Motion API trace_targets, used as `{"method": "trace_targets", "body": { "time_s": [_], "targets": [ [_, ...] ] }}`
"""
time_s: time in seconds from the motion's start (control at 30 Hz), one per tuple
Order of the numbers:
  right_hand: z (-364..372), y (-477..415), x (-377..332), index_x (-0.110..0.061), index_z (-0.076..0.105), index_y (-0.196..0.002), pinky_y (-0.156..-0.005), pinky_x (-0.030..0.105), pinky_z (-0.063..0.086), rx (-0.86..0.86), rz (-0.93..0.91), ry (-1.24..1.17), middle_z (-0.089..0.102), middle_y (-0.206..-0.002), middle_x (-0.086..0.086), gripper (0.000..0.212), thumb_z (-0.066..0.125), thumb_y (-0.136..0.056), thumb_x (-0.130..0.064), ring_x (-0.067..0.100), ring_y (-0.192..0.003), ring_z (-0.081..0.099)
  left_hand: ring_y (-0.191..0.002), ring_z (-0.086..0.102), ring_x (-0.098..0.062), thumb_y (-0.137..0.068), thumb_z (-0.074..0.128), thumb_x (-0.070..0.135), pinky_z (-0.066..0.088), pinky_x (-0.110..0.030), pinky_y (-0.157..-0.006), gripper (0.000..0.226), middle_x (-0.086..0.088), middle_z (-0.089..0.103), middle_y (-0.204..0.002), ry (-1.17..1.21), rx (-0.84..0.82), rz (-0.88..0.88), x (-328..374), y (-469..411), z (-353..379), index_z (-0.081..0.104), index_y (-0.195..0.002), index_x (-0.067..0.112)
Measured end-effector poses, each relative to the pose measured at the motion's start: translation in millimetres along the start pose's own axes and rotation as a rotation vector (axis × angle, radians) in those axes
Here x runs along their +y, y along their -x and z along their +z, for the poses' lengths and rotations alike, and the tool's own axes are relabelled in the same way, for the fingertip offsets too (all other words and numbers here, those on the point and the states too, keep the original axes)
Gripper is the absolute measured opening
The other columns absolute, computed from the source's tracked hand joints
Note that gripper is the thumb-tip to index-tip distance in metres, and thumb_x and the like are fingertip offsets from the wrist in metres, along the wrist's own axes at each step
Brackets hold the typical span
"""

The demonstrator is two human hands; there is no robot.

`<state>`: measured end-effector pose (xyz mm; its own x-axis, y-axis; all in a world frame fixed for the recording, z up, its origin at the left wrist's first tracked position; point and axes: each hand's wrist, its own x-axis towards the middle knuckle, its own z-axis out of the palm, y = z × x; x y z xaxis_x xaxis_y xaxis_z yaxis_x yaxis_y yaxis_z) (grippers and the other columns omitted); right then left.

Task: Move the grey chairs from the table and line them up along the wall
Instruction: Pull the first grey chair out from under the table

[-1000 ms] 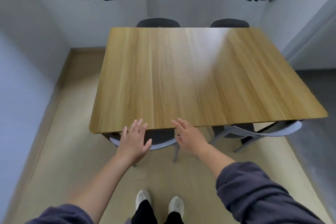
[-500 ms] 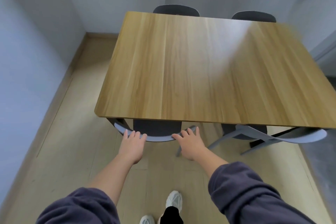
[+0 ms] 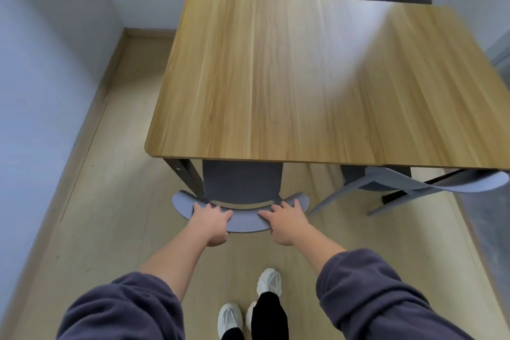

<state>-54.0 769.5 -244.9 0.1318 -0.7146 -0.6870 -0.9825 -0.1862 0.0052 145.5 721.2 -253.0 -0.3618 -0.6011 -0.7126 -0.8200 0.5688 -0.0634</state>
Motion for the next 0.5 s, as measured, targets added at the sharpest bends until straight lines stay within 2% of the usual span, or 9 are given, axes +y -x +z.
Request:
{"method": "trace_targets", "body": {
  "time_s": [0.1, 0.2, 0.33, 0.43, 0.5],
  "targets": [
    [14, 15, -11, -0.032, 0.018, -0.149, -0.114, 0.063, 0.009, -0.019, 0.014, -0.006, 0.030, -0.153, 0.012, 0.064, 0.041, -0.092, -0.018, 0.038, -0.143, 0.021, -0.129, 0.038, -0.035, -0.087, 0.038, 0.033, 0.022, -0.063, -0.105, 0.054, -0.010, 0.045, -0.139, -0.016, -0.005, 0.029, 5, 14, 17, 0.031, -0.140, 0.024],
    [25, 27, -25, -0.034, 0.015, -0.150, -0.114, 0.065, 0.006, -0.058, 0.041, -0.005, 0.027, -0.154, 0.014, 0.068, 0.041, -0.092, -0.010, 0.040, -0.144, 0.016, -0.129, 0.037, -0.035, -0.085, 0.040, 0.023, 0.024, -0.061, -0.105, 0.057, -0.009, 0.043, -0.139, -0.021, -0.026, 0.066, 6, 25, 31, 0.029, -0.140, 0.023],
    [38, 40, -43, -0.031, 0.026, -0.144, -0.109, 0.064, 0.019, -0.073, 0.028, 0.006, 0.042, -0.141, 0.016, 0.063, 0.047, -0.091, -0.005, 0.044, -0.135, 0.032, -0.119, 0.043, -0.037, -0.084, 0.046, 0.011, 0.037, -0.053, -0.089, 0.062, -0.013, 0.045, -0.131, -0.149, -0.071, 0.053, 6, 42, 45, 0.026, -0.141, 0.022],
    [44, 50, -54, -0.028, 0.032, -0.140, -0.105, 0.060, 0.027, -0.067, 0.031, 0.005, 0.050, -0.132, 0.015, 0.060, 0.052, -0.089, -0.005, 0.041, -0.126, 0.041, -0.121, 0.044, -0.039, -0.086, 0.052, 0.009, 0.039, -0.050, -0.089, 0.067, -0.017, 0.043, -0.135, -0.205, -0.076, 0.048, 10, 52, 52, 0.021, -0.145, 0.020],
    [45, 55, -59, -0.026, 0.037, -0.136, -0.102, 0.058, 0.031, -0.059, 0.029, -0.006, 0.054, -0.125, 0.013, 0.056, 0.053, -0.087, -0.004, 0.039, -0.120, 0.047, -0.115, 0.047, -0.037, -0.086, 0.052, 0.008, 0.040, -0.047, -0.085, 0.063, -0.016, 0.047, -0.129, -0.208, -0.052, 0.049, 9, 58, 52, 0.026, -0.142, 0.019]
  ]
}}
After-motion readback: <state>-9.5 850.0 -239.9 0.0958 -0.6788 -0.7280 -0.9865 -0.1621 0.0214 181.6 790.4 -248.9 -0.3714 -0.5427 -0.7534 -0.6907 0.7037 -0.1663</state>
